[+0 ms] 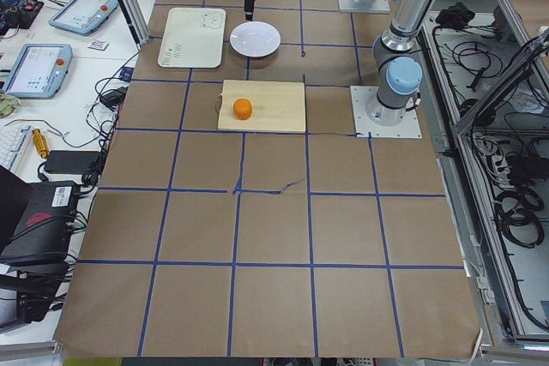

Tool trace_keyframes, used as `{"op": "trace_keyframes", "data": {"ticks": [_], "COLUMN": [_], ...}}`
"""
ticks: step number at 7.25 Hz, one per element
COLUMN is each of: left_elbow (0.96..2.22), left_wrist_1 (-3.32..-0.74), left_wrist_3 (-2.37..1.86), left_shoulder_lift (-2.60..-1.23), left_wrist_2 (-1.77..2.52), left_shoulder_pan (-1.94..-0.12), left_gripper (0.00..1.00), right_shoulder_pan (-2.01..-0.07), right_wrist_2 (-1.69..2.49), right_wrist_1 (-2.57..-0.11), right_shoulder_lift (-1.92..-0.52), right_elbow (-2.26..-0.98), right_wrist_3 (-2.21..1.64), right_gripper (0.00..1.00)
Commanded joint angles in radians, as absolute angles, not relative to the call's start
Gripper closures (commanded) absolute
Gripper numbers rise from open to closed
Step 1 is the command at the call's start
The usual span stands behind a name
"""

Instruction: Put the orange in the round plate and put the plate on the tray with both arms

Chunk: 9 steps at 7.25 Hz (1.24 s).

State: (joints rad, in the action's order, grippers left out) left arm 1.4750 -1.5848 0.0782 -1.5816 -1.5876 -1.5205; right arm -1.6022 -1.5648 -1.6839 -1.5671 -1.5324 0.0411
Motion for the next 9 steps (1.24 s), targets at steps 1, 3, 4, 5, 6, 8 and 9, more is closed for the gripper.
{"op": "trace_keyframes", "data": {"ticks": [1,3,4,5,6,8,9], "left_elbow": [1.476,1.476,1.476,1.476,1.476,1.476,1.476], "left_wrist_1": [-1.585,-1.583,-1.585,-1.585,-1.585,-1.585,-1.585], "left_wrist_3": [0.078,0.078,0.078,0.078,0.078,0.078,0.078], "left_shoulder_lift": [-1.582,-1.583,-1.583,-1.583,-1.583,-1.583,-1.583], "left_wrist_2": [-1.588,-1.588,-1.588,-1.589,-1.589,-1.589,-1.589], "left_shoulder_pan": [-1.517,-1.517,-1.517,-1.517,-1.517,-1.517,-1.517], "left_gripper": [0.00,0.00,0.00,0.00,0.00,0.00,0.00], "right_shoulder_pan": [-1.601,-1.603,-1.603,-1.603,-1.605,-1.603,-1.606], "right_wrist_2": [-1.566,-1.566,-1.566,-1.568,-1.566,-1.563,-1.562], "right_wrist_1": [-1.690,-1.681,-1.680,-1.681,-1.690,-1.690,-1.690], "right_shoulder_lift": [-1.568,-1.568,-1.568,-1.568,-1.568,-1.559,-1.557], "right_elbow": [-1.532,-1.532,-1.534,-1.534,-1.520,-1.516,-1.511], "right_wrist_3": [0.032,0.032,0.032,0.040,0.047,0.035,0.037], "right_gripper": [0.00,0.00,0.00,0.00,0.00,0.00,0.00]}}
